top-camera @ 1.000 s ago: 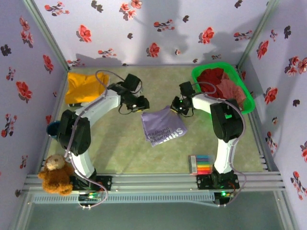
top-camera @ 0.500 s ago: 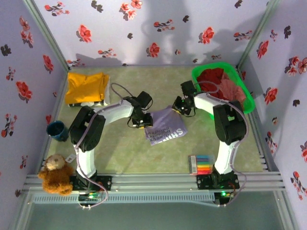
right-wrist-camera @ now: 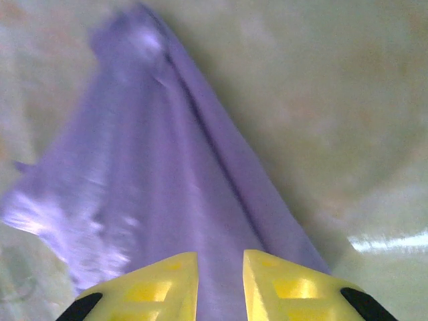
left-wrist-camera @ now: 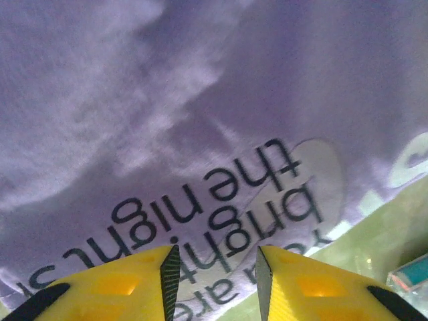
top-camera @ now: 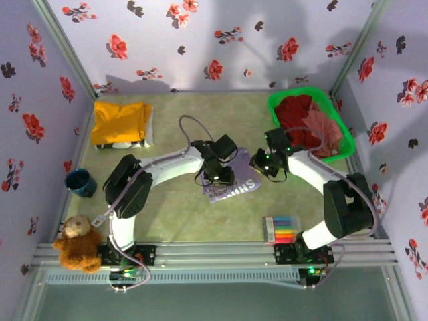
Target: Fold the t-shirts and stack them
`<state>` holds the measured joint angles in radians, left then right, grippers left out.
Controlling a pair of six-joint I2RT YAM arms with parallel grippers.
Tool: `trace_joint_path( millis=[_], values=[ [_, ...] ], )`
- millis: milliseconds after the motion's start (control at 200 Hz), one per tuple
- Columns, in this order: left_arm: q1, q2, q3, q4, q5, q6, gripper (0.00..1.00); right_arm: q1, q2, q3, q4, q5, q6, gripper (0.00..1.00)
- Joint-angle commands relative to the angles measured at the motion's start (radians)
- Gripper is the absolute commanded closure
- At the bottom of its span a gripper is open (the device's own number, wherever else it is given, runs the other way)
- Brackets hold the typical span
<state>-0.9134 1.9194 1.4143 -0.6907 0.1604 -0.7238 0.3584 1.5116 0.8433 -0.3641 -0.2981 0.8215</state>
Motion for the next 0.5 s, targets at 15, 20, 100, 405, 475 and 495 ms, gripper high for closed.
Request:
trace_joint_path(
  millis=[15, 20, 100, 405, 475, 495],
  values=[
    [0.01, 0.009, -0.065, -0.043, -0.012, -0.007, 0.61, 0.041, 0.01, -0.077, 0.036, -0.057, 0.058, 0.76],
    [0.01, 0.008, -0.067, -0.043, -0.012, -0.005, 0.62, 0.042, 0.01, -0.079, 0.035, -0.056, 0.059, 0.76],
    [0.014, 0.018, -0.084, -0.056, 0.002, 0.024, 0.61, 0.048, 0.011, -0.107, 0.008, -0.01, 0.06, 0.76],
    [0.06, 0.038, -0.103, -0.133, -0.03, 0.112, 0.61, 0.08, -0.146, -0.052, -0.201, 0.103, 0.031, 0.7],
    [0.061, 0.005, -0.124, -0.096, -0.02, 0.11, 0.58, 0.079, -0.186, -0.029, -0.226, 0.114, 0.014, 0.63],
    [0.061, -0.008, -0.127, -0.082, -0.011, 0.108, 0.57, 0.079, -0.192, -0.023, -0.235, 0.115, 0.011, 0.61]
  ],
)
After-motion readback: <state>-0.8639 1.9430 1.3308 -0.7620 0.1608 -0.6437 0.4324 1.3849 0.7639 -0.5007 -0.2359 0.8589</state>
